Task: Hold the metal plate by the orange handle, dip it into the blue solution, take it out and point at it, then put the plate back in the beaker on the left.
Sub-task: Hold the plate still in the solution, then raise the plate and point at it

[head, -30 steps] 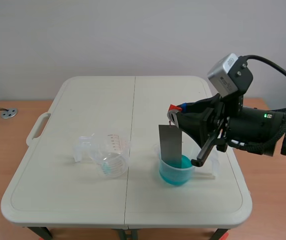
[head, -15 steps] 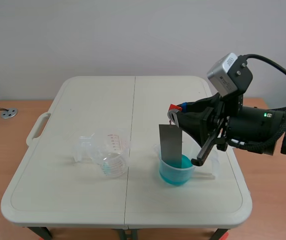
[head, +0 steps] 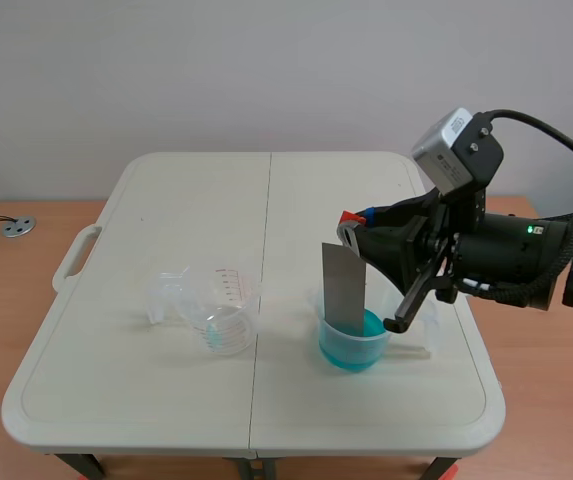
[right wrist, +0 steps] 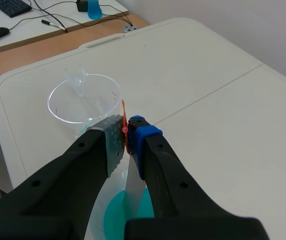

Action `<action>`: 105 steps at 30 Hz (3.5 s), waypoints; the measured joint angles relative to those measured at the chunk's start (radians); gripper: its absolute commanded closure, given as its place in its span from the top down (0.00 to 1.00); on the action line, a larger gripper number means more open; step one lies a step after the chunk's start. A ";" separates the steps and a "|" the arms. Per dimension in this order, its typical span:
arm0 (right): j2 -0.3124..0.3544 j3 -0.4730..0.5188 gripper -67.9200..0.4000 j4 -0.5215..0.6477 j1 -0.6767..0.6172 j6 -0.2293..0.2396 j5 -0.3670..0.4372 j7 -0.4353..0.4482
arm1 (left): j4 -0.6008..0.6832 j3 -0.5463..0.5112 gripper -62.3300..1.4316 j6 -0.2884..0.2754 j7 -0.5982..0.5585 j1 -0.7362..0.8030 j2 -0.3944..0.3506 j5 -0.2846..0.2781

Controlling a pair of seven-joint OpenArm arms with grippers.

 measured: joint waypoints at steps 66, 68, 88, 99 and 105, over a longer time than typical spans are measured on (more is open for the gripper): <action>0.003 0.298 0.02 0.584 -0.156 0.003 0.161 -0.239 | 0.074 -0.055 0.04 0.030 -0.052 -0.027 -0.065 0.053; 0.003 0.309 0.02 0.598 -0.156 0.003 0.179 -0.241 | 0.158 -0.157 0.04 0.042 -0.064 -0.025 -0.102 0.000; 0.003 0.340 0.02 0.612 -0.156 0.003 0.214 -0.270 | 0.619 -0.105 0.04 -0.187 -0.270 -0.295 -0.242 -0.019; 0.003 0.340 0.02 0.612 -0.156 0.003 0.215 -0.270 | 0.555 0.295 0.04 -0.187 -0.169 -0.674 -0.237 0.037; 0.003 0.340 0.02 0.612 -0.156 0.003 0.215 -0.270 | 0.399 0.462 0.04 -0.187 -0.119 -0.882 -0.160 0.097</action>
